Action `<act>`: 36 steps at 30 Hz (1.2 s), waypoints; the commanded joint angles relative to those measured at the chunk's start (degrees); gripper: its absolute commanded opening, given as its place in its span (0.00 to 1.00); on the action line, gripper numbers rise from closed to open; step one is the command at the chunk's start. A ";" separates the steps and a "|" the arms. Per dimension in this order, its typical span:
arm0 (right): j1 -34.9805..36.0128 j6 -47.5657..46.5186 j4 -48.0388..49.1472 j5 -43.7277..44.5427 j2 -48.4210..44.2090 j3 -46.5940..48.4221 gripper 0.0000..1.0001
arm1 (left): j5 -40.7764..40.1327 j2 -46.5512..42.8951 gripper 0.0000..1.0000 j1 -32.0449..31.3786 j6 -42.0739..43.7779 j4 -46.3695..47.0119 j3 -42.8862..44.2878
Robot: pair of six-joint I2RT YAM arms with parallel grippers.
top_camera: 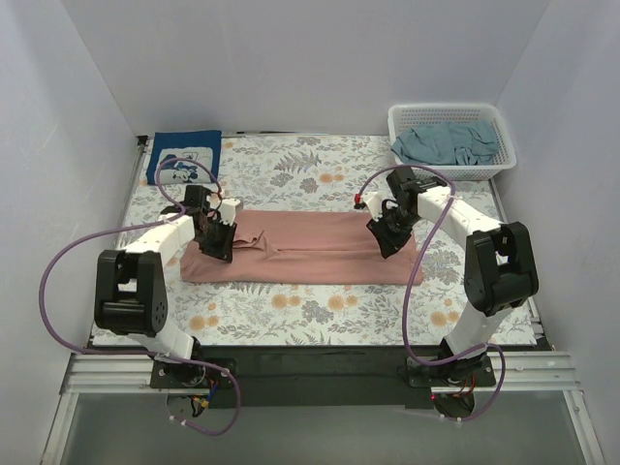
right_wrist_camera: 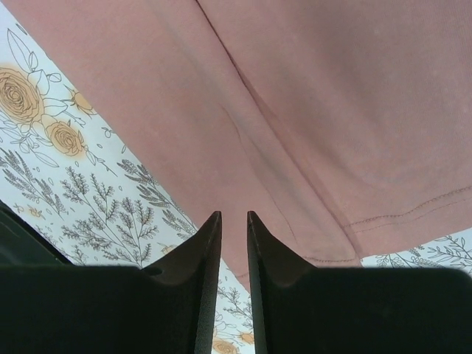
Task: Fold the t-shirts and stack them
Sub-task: Fold the tshirt
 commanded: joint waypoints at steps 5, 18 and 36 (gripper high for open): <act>0.12 0.65 1.71 0.16 0.47 -0.64 0.26 | -2.68 4.47 0.16 -0.27 -0.75 8.54 1.35; 0.12 0.56 1.97 0.69 0.91 -1.17 0.26 | -6.01 17.57 0.20 -7.30 -0.67 13.38 16.91; 0.12 0.91 1.79 -0.01 0.99 -0.56 0.27 | 3.81 19.94 0.45 0.86 -1.99 5.76 30.18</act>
